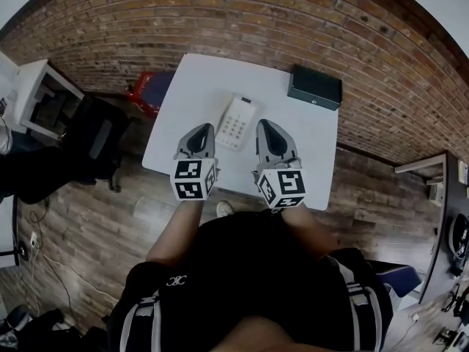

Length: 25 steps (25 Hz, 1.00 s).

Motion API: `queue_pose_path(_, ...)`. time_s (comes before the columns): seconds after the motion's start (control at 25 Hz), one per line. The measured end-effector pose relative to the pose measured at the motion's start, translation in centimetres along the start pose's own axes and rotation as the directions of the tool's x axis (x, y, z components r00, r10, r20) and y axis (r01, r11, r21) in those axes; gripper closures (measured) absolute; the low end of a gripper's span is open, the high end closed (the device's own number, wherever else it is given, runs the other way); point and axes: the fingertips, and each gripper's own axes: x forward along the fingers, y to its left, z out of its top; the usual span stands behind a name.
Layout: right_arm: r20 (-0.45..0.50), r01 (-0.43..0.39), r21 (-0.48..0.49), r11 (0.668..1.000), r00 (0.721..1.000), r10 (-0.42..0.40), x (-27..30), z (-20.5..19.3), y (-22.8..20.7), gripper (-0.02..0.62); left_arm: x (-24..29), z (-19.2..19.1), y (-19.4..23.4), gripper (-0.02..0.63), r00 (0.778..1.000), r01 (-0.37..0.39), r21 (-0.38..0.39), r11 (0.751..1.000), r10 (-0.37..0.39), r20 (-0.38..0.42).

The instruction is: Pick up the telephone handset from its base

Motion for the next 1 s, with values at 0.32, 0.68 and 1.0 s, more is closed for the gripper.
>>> queue_pose_path(0.32,-0.027,0.001,0.001,1.000,1.000,-0.001,2.3,-0.5,-4.6,0.597,6.7,-3.0,1.5,0.603,0.992,-0.028,0.033,0.999,0.032,-0.126)
queue_pose_path(0.68,-0.064,0.026,0.017,1.000,0.998,-0.025,3.1,-1.6,-8.5,0.597,13.4,-8.0,3.0,0.509,0.948,0.058,0.078,0.995,-0.030,-0.318)
queue_pose_path(1.0,-0.081,0.063,0.009,0.998,0.995,-0.062,2.8,-2.0,-9.9,0.597,17.3,-12.6,5.0,0.376,0.879,0.094,0.193,0.977,0.009,-0.477)
